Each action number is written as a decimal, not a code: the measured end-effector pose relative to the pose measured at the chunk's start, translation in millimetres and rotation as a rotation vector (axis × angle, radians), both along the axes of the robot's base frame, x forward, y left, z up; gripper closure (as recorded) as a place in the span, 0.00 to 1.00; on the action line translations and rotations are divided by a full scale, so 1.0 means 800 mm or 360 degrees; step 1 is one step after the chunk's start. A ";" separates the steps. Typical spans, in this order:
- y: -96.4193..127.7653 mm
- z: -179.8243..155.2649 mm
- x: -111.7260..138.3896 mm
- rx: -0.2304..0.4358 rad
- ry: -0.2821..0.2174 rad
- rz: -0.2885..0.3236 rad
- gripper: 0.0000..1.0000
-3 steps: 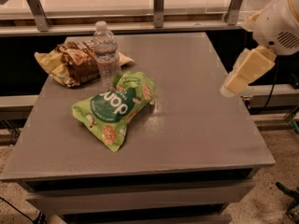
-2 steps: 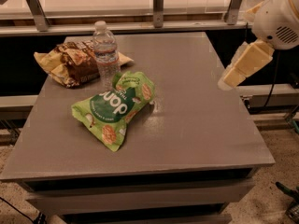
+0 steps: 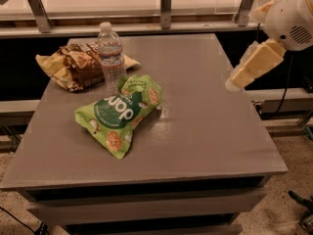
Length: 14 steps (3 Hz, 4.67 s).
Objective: Pick water bottle
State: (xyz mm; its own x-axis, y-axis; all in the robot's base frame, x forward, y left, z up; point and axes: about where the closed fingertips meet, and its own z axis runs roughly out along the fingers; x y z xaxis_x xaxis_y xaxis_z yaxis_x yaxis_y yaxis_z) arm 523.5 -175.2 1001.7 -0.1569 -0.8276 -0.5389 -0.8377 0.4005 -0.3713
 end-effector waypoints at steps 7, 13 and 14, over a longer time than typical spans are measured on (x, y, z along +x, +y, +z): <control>0.202 0.053 0.078 0.0845 -0.0020 0.0750 0.00; 0.364 -0.050 0.119 0.1168 0.0162 0.0898 0.02; 0.390 -0.049 0.106 0.1248 0.0185 0.0927 0.21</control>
Offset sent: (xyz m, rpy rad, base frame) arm 0.0545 0.1115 0.1081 0.5938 -0.2175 0.4306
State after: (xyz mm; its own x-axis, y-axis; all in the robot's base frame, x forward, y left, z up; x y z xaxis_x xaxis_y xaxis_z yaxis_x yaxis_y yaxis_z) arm 608.5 136.8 962.3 0.0751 -0.2067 -0.9755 -0.9968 0.0111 -0.0791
